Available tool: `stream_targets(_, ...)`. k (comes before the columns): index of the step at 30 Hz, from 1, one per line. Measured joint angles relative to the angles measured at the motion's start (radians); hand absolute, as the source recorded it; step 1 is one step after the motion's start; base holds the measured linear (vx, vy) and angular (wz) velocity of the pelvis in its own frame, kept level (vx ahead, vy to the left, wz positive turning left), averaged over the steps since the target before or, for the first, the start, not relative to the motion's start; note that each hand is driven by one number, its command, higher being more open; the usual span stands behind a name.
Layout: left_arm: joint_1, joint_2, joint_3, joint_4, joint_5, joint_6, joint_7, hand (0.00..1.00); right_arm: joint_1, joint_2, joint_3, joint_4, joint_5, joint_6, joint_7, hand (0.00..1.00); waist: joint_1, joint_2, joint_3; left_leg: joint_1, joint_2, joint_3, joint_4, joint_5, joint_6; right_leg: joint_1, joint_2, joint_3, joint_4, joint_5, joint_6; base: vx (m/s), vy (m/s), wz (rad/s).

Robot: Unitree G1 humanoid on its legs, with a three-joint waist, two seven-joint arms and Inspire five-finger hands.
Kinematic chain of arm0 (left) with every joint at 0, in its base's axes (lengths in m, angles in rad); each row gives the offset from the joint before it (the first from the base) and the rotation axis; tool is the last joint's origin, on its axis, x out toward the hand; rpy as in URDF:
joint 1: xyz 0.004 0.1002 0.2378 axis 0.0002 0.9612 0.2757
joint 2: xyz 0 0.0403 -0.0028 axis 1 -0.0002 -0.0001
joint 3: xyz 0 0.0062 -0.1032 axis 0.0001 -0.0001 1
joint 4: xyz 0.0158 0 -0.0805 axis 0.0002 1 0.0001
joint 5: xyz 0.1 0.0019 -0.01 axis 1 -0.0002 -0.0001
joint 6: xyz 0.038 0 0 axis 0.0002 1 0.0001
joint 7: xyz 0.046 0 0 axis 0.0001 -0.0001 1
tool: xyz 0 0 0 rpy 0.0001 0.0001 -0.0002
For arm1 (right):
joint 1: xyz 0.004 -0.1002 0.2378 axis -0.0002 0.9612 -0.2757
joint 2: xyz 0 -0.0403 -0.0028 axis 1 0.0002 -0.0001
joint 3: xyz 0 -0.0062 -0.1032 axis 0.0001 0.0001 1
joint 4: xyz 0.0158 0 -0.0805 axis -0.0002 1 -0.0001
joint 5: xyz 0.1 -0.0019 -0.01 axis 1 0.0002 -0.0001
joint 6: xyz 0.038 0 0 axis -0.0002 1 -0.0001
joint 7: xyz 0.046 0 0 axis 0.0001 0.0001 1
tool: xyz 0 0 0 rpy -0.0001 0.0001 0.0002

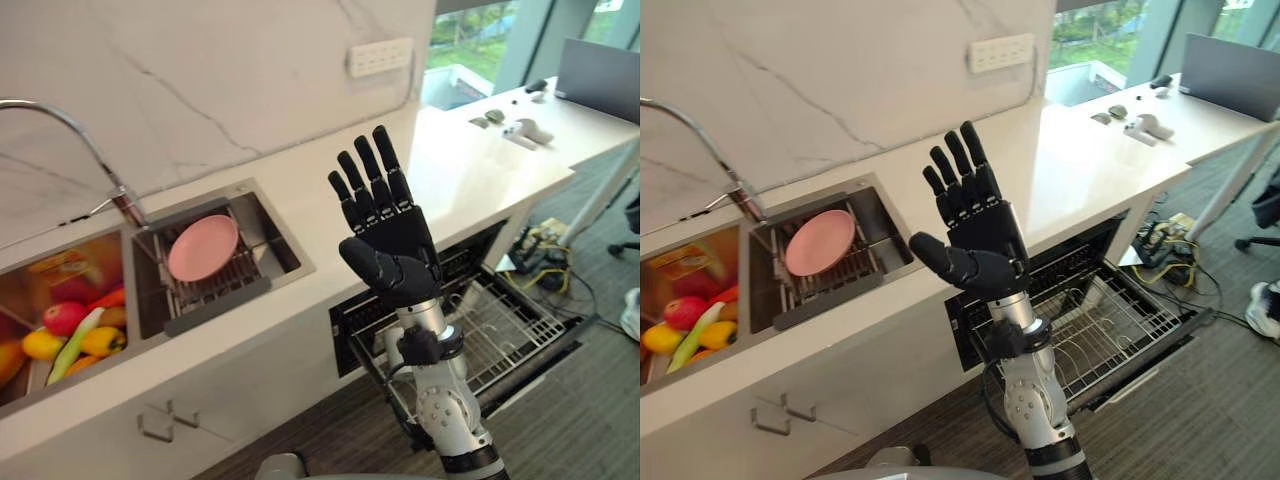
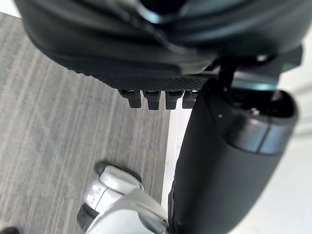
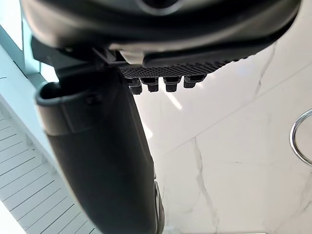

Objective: Walk over to the sink, pick up the cup, carry it to the dishwasher, place the cup inside the dishwasher, then close the dishwasher door

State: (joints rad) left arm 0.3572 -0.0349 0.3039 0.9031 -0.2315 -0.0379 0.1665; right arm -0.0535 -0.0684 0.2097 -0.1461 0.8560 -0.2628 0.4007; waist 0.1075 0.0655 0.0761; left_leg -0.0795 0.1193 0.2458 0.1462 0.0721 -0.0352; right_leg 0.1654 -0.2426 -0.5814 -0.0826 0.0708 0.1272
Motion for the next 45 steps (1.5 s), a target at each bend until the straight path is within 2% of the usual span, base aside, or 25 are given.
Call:
stream_targets(1,-0.003,0.004,-0.009,0.002,-0.001,0.009,0.0,1.0,-0.01,-0.014,-0.038,0.035,0.028,-0.007,-0.022,1.0,0.002,0.001,0.0,0.002,0.003,0.047,0.035,-0.058,0.038,0.006,-0.016,-0.022,0.012,0.005,0.004,-0.02,0.139,0.47)
stream_targets(2,-0.002,0.011,-0.024,0.002,-0.001,0.01,0.0,1.0,-0.011,-0.017,-0.062,0.05,0.038,-0.011,-0.035,1.0,0.001,0.001,0.0,0.013,0.005,0.072,0.05,-0.082,0.035,0.01,-0.026,-0.028,0.022,0.005,0.009,0.03,0.235,0.38)
stream_targets(3,-0.003,0.028,-0.054,0.003,0.014,0.011,-0.002,1.0,-0.011,-0.02,-0.105,0.07,0.066,-0.019,-0.06,1.0,-0.005,-0.005,0.003,0.035,-0.013,0.104,0.03,-0.094,0.01,0.019,-0.055,-0.037,0.041,0.008,0.027,0.03,0.218,0.28)
stream_targets(4,-0.003,0.05,-0.087,0.002,0.031,0.011,-0.007,1.0,-0.012,-0.018,-0.134,0.075,0.071,-0.026,-0.084,1.0,-0.013,-0.014,0.009,0.06,-0.06,0.109,-0.023,-0.08,0.018,0.028,-0.092,-0.038,0.062,0.012,0.039,0.04,0.268,0.28)
stream_targets(5,-0.004,0.061,-0.11,0.002,0.037,0.012,-0.012,1.0,-0.012,-0.017,-0.141,0.074,0.075,-0.031,-0.089,1.0,-0.018,-0.017,0.009,0.078,-0.087,0.109,-0.061,-0.068,0.03,0.029,-0.114,-0.04,0.069,0.014,0.043,0.01,0.246,0.27)
stream_targets(6,-0.007,0.084,-0.144,0.002,0.037,0.019,-0.021,1.0,-0.012,-0.015,-0.152,0.071,0.075,-0.036,-0.097,1.0,-0.029,-0.031,0.014,0.105,-0.132,0.108,-0.132,-0.055,0.048,0.025,-0.15,-0.045,0.087,0.016,0.041,0.0,0.303,0.31)
stream_targets(7,-0.015,0.102,-0.16,0.002,0.038,0.021,-0.038,1.0,-0.012,-0.011,-0.166,0.067,0.075,-0.036,-0.102,1.0,-0.032,-0.041,0.02,0.125,-0.167,0.1,-0.183,-0.049,0.056,0.012,-0.184,-0.05,0.125,0.004,0.021,-0.02,0.258,0.31)
stream_targets(8,-0.022,0.105,-0.16,0.002,0.038,0.02,-0.043,1.0,-0.012,-0.007,-0.172,0.066,0.074,-0.036,-0.106,1.0,-0.034,-0.043,0.021,0.128,-0.179,0.094,-0.196,-0.048,0.057,0.001,-0.198,-0.053,0.154,-0.012,-0.004,-0.02,0.229,0.44)
stream_targets(9,-0.037,0.106,-0.16,0.002,0.038,0.02,-0.045,1.0,-0.012,-0.001,-0.19,0.061,0.074,-0.036,-0.116,1.0,-0.04,-0.044,0.022,0.123,-0.195,0.062,-0.212,-0.04,0.069,-0.027,-0.218,-0.053,0.225,-0.062,-0.09,0.01,0.179,0.75)
stream_targets(10,-0.051,0.121,-0.178,0.0,0.038,0.018,-0.048,1.0,-0.011,0.015,-0.21,0.052,0.07,-0.036,-0.128,1.0,-0.051,-0.053,0.028,0.118,-0.208,0.023,-0.218,-0.039,0.069,-0.042,-0.213,-0.004,0.269,-0.136,-0.165,0.02,0.148,0.91)
stream_targets(11,-0.058,0.138,-0.193,0.0,0.038,0.019,-0.049,1.0,-0.011,0.021,-0.22,0.045,0.063,-0.036,-0.138,1.0,-0.056,-0.062,0.032,0.115,-0.214,0.001,-0.218,-0.039,0.069,-0.049,-0.2,0.041,0.278,-0.175,-0.18,0.04,0.088,1.14)
stream_targets(12,-0.071,0.151,-0.212,0.001,0.038,0.022,-0.05,1.0,-0.011,0.028,-0.236,0.024,0.061,-0.036,-0.154,1.0,-0.065,-0.077,0.038,0.112,-0.225,-0.038,-0.218,-0.039,0.069,-0.055,-0.165,0.132,0.279,-0.228,-0.18,0.05,0.036,0.95)
stream_targets(13,-0.077,0.159,-0.22,0.003,0.037,0.026,-0.051,1.0,-0.011,0.029,-0.241,0.012,0.061,-0.036,-0.161,1.0,-0.07,-0.084,0.04,0.112,-0.229,-0.054,-0.225,-0.032,0.074,-0.057,-0.145,0.18,0.279,-0.241,-0.17,0.1,0.016,1.1)
stream_targets(14,-0.093,0.172,-0.226,0.019,0.036,0.039,-0.054,1.0,-0.01,0.026,-0.24,-0.003,0.058,-0.031,-0.165,1.0,-0.07,-0.094,0.041,0.112,-0.223,-0.079,-0.233,-0.001,0.099,-0.06,-0.082,0.253,0.272,-0.233,-0.142,0.09,-0.015,0.73)
stream_targets(16,-0.1,0.177,-0.224,0.046,0.033,0.043,-0.054,1.0,-0.003,0.016,-0.225,-0.002,0.052,-0.008,-0.16,1.0,-0.066,-0.102,0.039,0.112,-0.207,-0.099,-0.234,0.025,0.101,-0.054,-0.023,0.288,0.246,-0.22,-0.116,0.09,-0.066,0.56)
stream_targets(17,-0.101,0.185,-0.223,0.045,0.034,0.043,-0.052,1.0,0.01,0.002,-0.224,-0.002,0.054,0.006,-0.141,1.0,-0.067,-0.118,0.03,0.102,-0.202,-0.125,-0.233,0.028,0.099,-0.055,0.018,0.329,0.217,-0.215,-0.099,0.08,-0.081,0.42)
stream_targets(18,-0.102,0.186,-0.224,0.045,0.034,0.043,-0.053,1.0,0.014,-0.004,-0.225,-0.002,0.054,0.007,-0.137,1.0,-0.067,-0.121,0.028,0.099,-0.202,-0.13,-0.233,0.03,0.099,-0.055,0.021,0.339,0.216,-0.214,-0.101,0.1,-0.091,0.54)
stream_targets(19,-0.112,0.189,-0.224,0.043,0.035,0.043,-0.055,1.0,0.027,-0.025,-0.238,-0.003,0.058,0.009,-0.121,1.0,-0.072,-0.122,0.026,0.089,-0.205,-0.16,-0.233,0.033,0.099,-0.054,0.031,0.378,0.219,-0.204,-0.086,0.11,-0.06,0.73)
stream_targets(22,-0.129,0.188,-0.223,0.045,0.054,0.037,-0.061,1.0,0.07,-0.047,-0.299,0.0,0.115,0.01,-0.087,1.0,-0.081,-0.119,0.028,0.077,-0.198,-0.223,-0.233,0.051,0.098,-0.043,0.047,0.383,0.229,-0.19,-0.056,0.11,-0.074,0.65)
stream_targets(26,-0.123,0.181,-0.215,0.045,0.055,0.031,-0.06,1.0,0.076,-0.046,-0.323,0.001,0.125,0.014,-0.037,1.0,-0.078,-0.114,0.031,0.08,-0.184,-0.23,-0.234,0.058,0.088,-0.037,0.061,0.381,0.229,-0.189,-0.052,0.06,-0.098,0.09)
stream_targets(28,-0.123,0.177,-0.214,0.044,0.054,0.027,-0.06,1.0,0.076,-0.046,-0.32,0.001,0.124,0.04,0.047,1.0,-0.079,-0.107,0.035,0.087,-0.177,-0.231,-0.239,0.059,0.083,-0.028,0.067,0.379,0.229,-0.19,-0.051,-0.01,-0.067,-0.01)
stream_targets(31,-0.123,0.175,-0.213,0.044,0.045,0.024,-0.059,1.0,0.076,-0.048,-0.303,0.001,0.098,0.057,0.104,1.0,-0.079,-0.103,0.037,0.085,-0.173,-0.239,-0.24,0.058,0.073,-0.025,0.071,0.375,0.224,-0.197,-0.041,-0.07,-0.06,0.02)
stream_targets(35,-0.122,0.168,-0.189,0.046,0.028,0.021,-0.06,1.0,0.076,-0.051,-0.256,0.007,0.092,0.084,0.142,1.0,-0.077,-0.105,0.037,0.063,-0.181,-0.231,-0.241,0.054,0.068,-0.022,0.066,0.376,0.177,-0.227,-0.012,-0.12,-0.046,-0.01)
stream_targets(39,-0.115,0.15,-0.173,0.049,0.014,0.019,-0.059,1.0,0.096,-0.077,-0.244,0.033,0.084,0.091,0.148,1.0,-0.086,-0.086,0.039,0.052,-0.171,-0.233,-0.241,0.055,0.064,-0.021,0.08,0.341,0.172,-0.238,-0.015,-0.13,-0.044,0.25)
stream_targets(45,-0.111,0.143,-0.147,0.045,0.015,0.017,-0.06,1.0,0.104,-0.088,-0.24,0.058,0.083,0.093,0.148,1.0,-0.076,-0.089,0.038,0.025,-0.174,-0.219,-0.24,0.056,0.065,-0.025,0.074,0.322,0.168,-0.242,-0.01,0.05,-0.011,0.17)
